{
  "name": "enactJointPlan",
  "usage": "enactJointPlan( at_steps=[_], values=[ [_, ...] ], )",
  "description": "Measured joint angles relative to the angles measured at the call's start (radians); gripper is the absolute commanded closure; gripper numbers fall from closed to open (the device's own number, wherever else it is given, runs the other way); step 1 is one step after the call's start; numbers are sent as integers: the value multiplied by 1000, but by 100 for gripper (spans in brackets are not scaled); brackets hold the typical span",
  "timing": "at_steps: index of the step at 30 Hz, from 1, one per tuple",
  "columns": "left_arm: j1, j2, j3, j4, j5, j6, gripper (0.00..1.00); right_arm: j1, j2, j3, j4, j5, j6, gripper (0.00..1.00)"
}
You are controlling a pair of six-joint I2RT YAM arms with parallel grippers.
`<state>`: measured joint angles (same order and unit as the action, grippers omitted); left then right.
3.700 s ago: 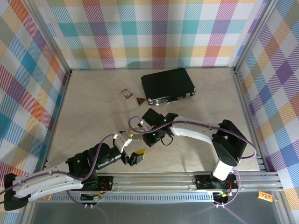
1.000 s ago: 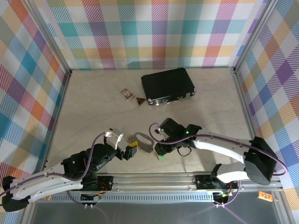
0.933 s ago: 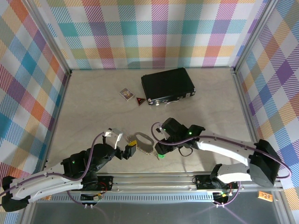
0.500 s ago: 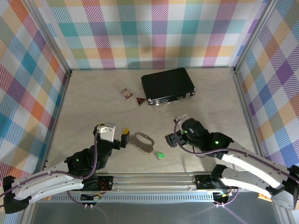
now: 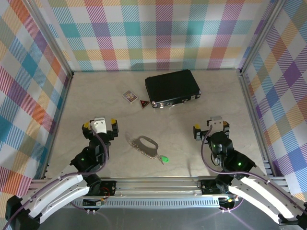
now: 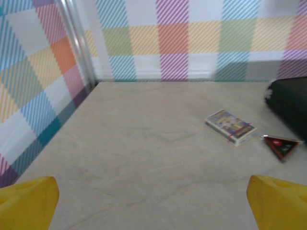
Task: Put the keys on the keyring
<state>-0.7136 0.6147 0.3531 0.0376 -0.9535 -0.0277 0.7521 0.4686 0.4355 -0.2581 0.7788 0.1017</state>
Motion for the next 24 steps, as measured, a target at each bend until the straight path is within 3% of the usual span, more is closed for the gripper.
enactJointPlan(
  at_steps=[10,15,24],
  values=[
    [158,173,-181,351,-29,103,0,-200,32,-231,292,28,-62,1],
    [274,299,-206,501,23,89,0,-271,117,-300,403,-21,-72,1],
    [360,526,-204,697,132,88,0,-423,334,-306,603,-109,-62,1]
  ],
)
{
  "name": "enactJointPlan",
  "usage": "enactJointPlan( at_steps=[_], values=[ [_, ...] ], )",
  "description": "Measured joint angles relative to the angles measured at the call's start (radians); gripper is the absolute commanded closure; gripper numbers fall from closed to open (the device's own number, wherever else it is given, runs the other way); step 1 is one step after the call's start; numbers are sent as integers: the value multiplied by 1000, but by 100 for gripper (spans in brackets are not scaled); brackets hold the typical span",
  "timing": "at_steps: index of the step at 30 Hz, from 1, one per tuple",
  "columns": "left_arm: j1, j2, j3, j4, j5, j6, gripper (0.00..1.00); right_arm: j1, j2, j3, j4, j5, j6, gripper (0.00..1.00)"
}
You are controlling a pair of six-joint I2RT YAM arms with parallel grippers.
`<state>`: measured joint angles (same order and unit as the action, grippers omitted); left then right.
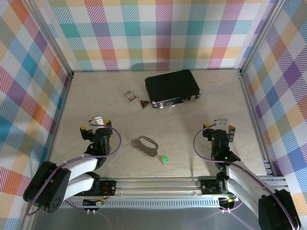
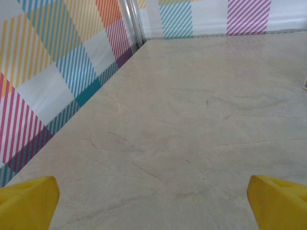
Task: Put the keys on the keyring
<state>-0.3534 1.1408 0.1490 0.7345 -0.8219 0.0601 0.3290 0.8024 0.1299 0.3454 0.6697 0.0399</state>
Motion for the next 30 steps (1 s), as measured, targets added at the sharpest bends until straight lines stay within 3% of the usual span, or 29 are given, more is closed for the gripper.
enactJointPlan(
  at_steps=[7,15,22,30],
  values=[
    [61,100,18,119,65,-15,0,-88,220,43,131,-82,4,1],
    [98,206,40,229,127,-22,0,-207,337,88,258,-211,43,1],
    [119,315,46,350,156,-30,0,-226,393,123,289,-271,57,1],
    [121,352,80,368,179,-29,0,-256,491,160,344,-304,57,1]
  ],
)
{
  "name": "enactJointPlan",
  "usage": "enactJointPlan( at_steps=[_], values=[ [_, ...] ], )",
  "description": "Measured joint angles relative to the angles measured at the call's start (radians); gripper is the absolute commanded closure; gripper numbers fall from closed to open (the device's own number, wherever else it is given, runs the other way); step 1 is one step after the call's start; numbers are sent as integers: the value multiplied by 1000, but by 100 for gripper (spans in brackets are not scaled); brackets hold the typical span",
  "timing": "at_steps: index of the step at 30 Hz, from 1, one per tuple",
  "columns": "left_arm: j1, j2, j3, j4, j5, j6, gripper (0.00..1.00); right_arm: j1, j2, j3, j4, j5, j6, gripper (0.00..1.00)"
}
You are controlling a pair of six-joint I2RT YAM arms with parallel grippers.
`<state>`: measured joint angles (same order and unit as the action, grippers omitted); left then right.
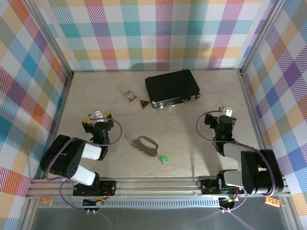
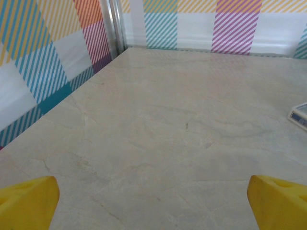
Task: Put the keys on the keyring
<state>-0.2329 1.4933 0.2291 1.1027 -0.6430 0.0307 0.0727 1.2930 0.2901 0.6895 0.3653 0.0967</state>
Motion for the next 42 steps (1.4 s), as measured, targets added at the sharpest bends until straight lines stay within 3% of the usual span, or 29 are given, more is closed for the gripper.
enactJointPlan(
  at_steps=[6,12,22,34,42],
  values=[
    [2,0,49,-43,22,0,0,-3,116,15,104,-3,-1,1],
    [14,12,121,-149,53,0,0,-7,138,31,118,-31,-8,1],
    [46,25,159,-236,137,-6,0,-16,248,95,148,-144,-39,1],
    [63,31,161,-245,207,-12,0,-21,249,95,151,-161,-39,1],
    [124,88,159,-218,287,-26,0,-21,249,95,152,-162,-39,1]
  ],
)
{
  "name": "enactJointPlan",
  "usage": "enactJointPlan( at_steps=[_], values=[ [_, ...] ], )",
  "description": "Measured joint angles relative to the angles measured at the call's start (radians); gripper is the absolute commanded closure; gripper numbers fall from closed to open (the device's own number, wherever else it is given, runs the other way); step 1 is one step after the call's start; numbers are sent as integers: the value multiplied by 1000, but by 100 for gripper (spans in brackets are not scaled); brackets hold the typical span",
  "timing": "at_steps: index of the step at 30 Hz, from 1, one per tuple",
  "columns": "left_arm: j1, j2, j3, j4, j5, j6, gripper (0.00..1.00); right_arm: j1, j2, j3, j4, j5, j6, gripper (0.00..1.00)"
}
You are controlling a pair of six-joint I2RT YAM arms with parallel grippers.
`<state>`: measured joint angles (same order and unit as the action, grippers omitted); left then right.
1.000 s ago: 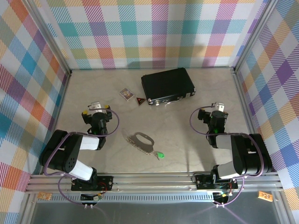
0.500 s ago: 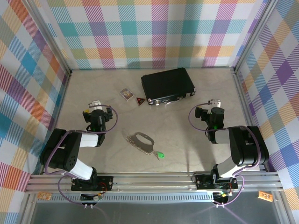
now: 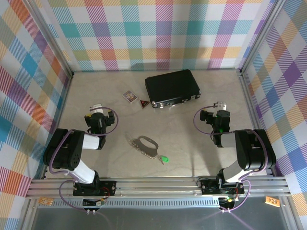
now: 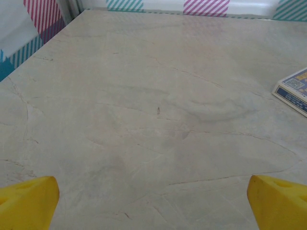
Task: Put the keys on the keyring
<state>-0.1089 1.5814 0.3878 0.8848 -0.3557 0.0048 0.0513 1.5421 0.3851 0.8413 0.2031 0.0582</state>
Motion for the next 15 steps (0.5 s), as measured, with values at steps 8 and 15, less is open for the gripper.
enactJointPlan(
  at_steps=[8,15],
  values=[
    [0,0,0,8,23,-5,0,0,0,0,0,0,0,1],
    [0,0,0,8,26,-5,0,0,0,0,0,0,0,1]
  ],
)
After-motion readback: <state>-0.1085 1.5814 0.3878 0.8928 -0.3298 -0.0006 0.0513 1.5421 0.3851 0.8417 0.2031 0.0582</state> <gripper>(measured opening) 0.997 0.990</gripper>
